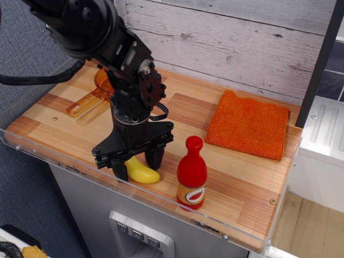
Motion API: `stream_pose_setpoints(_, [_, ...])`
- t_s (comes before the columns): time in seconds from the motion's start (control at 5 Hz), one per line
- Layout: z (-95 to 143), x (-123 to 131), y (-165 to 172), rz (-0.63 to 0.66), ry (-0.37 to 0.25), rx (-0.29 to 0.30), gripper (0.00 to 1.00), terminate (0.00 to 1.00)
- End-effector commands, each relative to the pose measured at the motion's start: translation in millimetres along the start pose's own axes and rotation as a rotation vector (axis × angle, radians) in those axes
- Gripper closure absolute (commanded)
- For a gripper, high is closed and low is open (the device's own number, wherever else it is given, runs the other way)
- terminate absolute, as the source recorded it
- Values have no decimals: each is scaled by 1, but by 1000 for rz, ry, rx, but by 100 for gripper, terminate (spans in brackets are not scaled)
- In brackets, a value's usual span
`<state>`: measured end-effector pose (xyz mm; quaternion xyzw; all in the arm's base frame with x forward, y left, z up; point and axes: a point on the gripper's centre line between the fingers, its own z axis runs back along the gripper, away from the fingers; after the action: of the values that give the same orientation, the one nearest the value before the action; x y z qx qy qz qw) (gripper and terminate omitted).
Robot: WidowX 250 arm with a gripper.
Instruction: PICK UP THE BANANA AND PUT ANOTHER SIDE OF THE TABLE
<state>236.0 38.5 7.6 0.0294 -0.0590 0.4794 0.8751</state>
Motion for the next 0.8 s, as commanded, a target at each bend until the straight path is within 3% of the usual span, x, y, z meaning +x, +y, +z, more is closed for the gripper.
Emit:
stream_pose_setpoints(0.0, [9,5,-8,-28,25,-29,100,0])
stream_pose_setpoints(0.6, [50,35,-20,-65,-72,-58,100,0])
